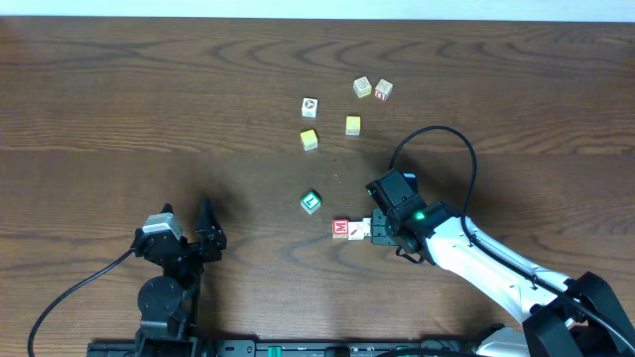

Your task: Lift 5 blocks

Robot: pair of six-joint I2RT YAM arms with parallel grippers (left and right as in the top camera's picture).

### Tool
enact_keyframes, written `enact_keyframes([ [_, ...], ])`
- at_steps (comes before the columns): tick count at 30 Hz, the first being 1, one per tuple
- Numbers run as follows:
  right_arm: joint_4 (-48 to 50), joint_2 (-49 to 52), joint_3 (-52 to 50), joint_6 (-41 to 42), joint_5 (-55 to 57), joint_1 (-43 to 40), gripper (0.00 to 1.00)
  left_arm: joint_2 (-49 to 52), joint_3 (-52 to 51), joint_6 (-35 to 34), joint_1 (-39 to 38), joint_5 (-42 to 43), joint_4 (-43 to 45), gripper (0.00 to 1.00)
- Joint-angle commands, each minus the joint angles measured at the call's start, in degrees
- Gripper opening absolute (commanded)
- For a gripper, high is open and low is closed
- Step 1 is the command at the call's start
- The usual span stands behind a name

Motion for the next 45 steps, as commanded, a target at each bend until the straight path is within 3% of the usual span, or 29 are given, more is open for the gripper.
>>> enact_keyframes([
  [1, 0.1, 0.5, -0.4, -0.8, -0.2, -0.2, 0.23, 0.1, -1.0, 0.1, 0.0, -1.0, -2.4, 0.72],
  [14, -0.2, 0.6, -0.6, -0.8, 0.2, -0.2, 0.32, 0.1, -1.0, 0.1, 0.0, -1.0, -2.4, 0.72],
  [36, -1.4, 0.5, -0.5, -2.1, 1.1, -0.3, 0.37, 0.1, -1.0, 0.1, 0.0, -1.0, -2.4, 0.72],
  [45, -6.0, 0.5, 5.7, -5.1, 1.1, -0.3, 0.38, 0.1, -1.0, 0.1, 0.0, -1.0, -2.4, 0.72],
])
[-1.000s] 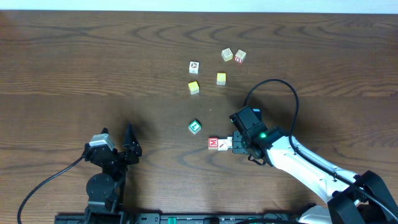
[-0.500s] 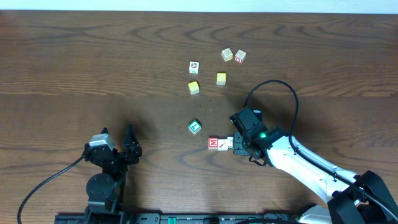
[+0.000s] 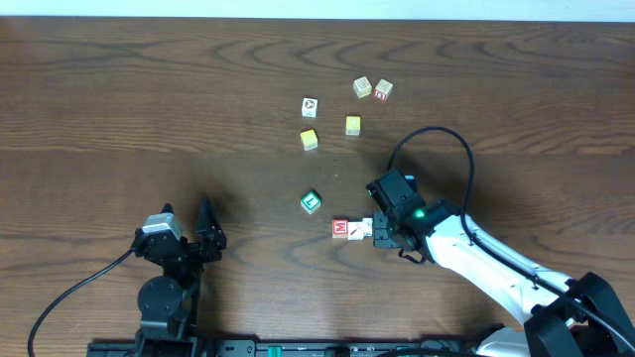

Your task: Lift 5 blocks

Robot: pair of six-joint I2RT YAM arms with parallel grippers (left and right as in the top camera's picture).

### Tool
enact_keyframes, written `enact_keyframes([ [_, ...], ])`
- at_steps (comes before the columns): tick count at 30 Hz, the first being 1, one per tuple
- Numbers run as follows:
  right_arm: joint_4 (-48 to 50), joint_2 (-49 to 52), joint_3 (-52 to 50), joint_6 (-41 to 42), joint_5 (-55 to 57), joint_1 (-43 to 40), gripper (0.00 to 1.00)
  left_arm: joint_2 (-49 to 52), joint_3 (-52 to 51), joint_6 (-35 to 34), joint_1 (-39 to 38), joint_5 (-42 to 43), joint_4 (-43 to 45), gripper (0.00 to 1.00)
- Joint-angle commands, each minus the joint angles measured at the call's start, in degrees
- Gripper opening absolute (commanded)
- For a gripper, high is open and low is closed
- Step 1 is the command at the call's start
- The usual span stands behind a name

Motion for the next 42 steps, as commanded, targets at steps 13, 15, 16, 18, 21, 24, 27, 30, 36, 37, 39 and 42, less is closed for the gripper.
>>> enact_keyframes([
  [13, -7.5, 0.4, 12.1, -3.7, -0.1, -0.6, 0.26, 0.1, -1.0, 0.1, -0.1, -0.9, -2.4, 0.72],
  [15, -7.1, 0.4, 12.7, -4.1, 0.1, -1.2, 0.25, 0.1, -1.0, 0.1, -0.1, -0.9, -2.4, 0.72],
  [16, -6.8, 0.4, 12.9, -4.5, 0.1, -1.5, 0.23, 0.1, -1.0, 0.1, -0.1, -1.0, -2.4, 0.72],
  [18, -7.4, 0.5, 12.9, -4.7, -0.6, -1.7, 0.08, 0.1, -1.0, 0.1, -0.1, -1.0, -2.4, 0.72],
  [21, -10.5, 0.5, 12.9, -4.7, -2.1, -0.9, 0.01, 0.1, -1.0, 0.1, -0.1, -0.9, -2.4, 0.72],
  [24, -12.3, 0.5, 12.9, -4.7, -2.1, 1.6, 0.01, 0.1, -1.0, 0.1, -0.1, -1.0, -2.4, 0.72],
  [27, -14.8, 0.5, 12.9, -3.3, -2.5, 4.9, 0.01, 0.1, -1.0, 0.1, -0.1, -0.9, -2.4, 0.72],
  [30, -16.1, 0.5, 12.7, -0.7, -2.5, 7.8, 0.01, 0.1, -1.0, 0.1, -0.1, -0.9, -2.4, 0.72],
  [36, -14.8, 0.6, 11.5, 4.4, -1.8, 12.2, 0.01, 0.1, -1.0, 0.1, -0.1, -1.0, -2.4, 0.72],
  [37, -13.9, 0.6, 10.8, 5.0, -1.7, 12.6, 0.01, 0.1, -1.0, 0.1, -0.1, -0.9, -2.4, 0.72],
  [39, -12.0, 0.6, 9.2, 5.8, -1.8, 13.0, 0.01, 0.1, -1.0, 0.1, -0.1, -0.9, -2.4, 0.72],
  [42, -8.1, 0.6, 6.4, 5.8, -1.8, 13.3, 0.01, 0.1, -1.0, 0.1, -0.1, -1.0, -2.4, 0.72],
])
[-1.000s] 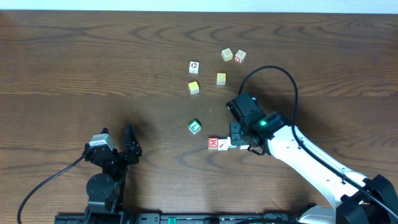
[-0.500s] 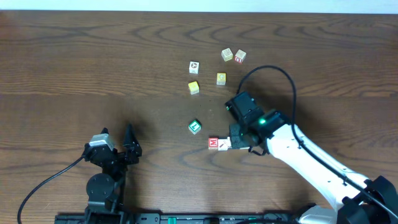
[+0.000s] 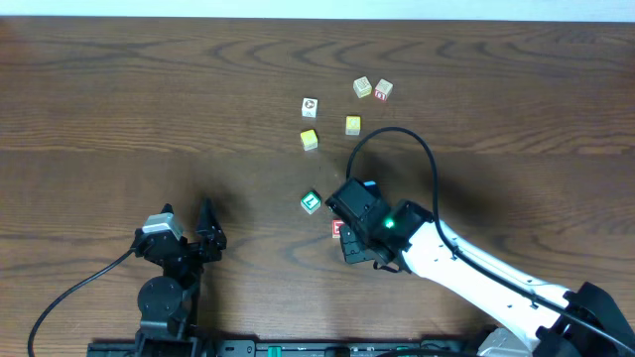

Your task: Lift 5 blocks

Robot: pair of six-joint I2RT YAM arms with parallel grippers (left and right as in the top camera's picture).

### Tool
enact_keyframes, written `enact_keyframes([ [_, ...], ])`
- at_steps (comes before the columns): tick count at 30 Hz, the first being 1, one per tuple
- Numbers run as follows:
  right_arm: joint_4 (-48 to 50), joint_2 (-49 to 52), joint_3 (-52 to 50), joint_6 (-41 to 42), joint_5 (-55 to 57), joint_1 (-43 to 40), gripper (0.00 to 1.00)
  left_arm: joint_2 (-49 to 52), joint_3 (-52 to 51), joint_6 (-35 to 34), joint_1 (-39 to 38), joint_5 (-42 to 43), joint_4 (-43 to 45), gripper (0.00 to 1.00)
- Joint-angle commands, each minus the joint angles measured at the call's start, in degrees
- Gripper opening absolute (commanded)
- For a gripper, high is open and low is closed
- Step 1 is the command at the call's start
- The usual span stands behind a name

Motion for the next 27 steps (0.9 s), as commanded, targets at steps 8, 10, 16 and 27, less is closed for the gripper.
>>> enact_keyframes([
  [8, 6.0, 0.6, -6.0, 3.8, 0.5, 0.6, 0.01, 0.1, -1.0, 0.1, -0.1, -0.9, -2.4, 0.72],
  [10, 6.7, 0.8, -6.3, 3.8, 0.5, 0.6, 0.01, 0.1, -1.0, 0.1, -0.1, -1.0, -2.4, 0.72],
  [16, 9.7, 3.1, -7.0, 3.8, 0.5, 0.6, 0.01, 0.1, -1.0, 0.1, -0.1, -0.9, -2.4, 0.72],
  [27, 12.5, 6.7, -7.0, 3.8, 1.1, 0.6, 0.01, 0.1, -1.0, 0.1, -0.1, -0.9, -2.4, 0.72],
])
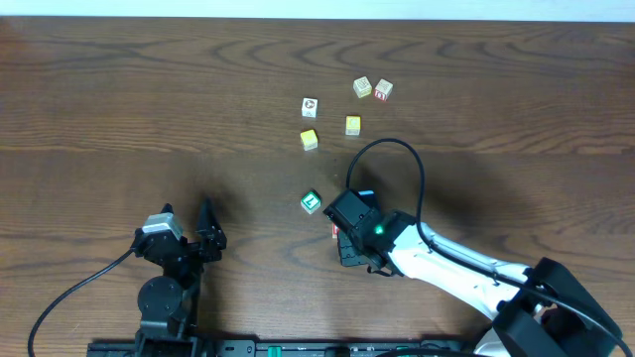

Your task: Lift 5 blocks

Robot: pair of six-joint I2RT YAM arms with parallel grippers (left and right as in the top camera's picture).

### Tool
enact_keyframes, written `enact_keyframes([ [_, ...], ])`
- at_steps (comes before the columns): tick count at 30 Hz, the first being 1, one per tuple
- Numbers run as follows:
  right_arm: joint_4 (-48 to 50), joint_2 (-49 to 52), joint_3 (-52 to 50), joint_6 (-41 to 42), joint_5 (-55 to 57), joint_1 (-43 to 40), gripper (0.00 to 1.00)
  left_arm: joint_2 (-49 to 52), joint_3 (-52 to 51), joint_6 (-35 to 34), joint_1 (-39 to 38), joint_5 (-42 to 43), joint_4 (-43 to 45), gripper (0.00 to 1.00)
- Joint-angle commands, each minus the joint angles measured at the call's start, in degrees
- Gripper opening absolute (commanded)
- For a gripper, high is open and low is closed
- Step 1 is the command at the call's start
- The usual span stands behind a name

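Note:
Several small blocks lie on the wooden table [119,109]. The red block [335,230] shows only as a sliver at the left edge of my right gripper [344,241], which sits over it with its fingers hidden under the wrist. The green block [312,202] lies just up-left of that gripper. Further back are two yellow blocks [310,140] [353,125] and three pale blocks [310,106] [362,87] [383,90]. My left gripper [207,220] rests at the near left, far from every block, its fingers together.
The right arm's black cable [397,164] loops above the table near the yellow block on the right. The left arm's base [161,297] stands at the front edge.
My right gripper has shifted slightly left and toward the front, covering more of the red block. The green block and the rest have not moved. The left arm is still.
At first my right gripper lay to the right of the red block, fingertips at its side, and stayed there. Then it stood over the block, hiding most of it. Now it hides nearly all of it. No block has changed place.

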Motion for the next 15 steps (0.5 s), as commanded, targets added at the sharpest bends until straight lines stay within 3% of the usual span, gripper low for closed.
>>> enact_keyframes([
  [1, 0.5, 0.5, -0.4, 0.7, 1.3, 0.3, 0.01, 0.1, -1.0, 0.1, -0.1, -1.0, -2.4, 0.72],
  [15, 1.7, 0.5, -0.4, 0.7, 3.7, 0.3, 0.01, 0.1, -1.0, 0.1, -0.1, -1.0, -2.4, 0.72],
])
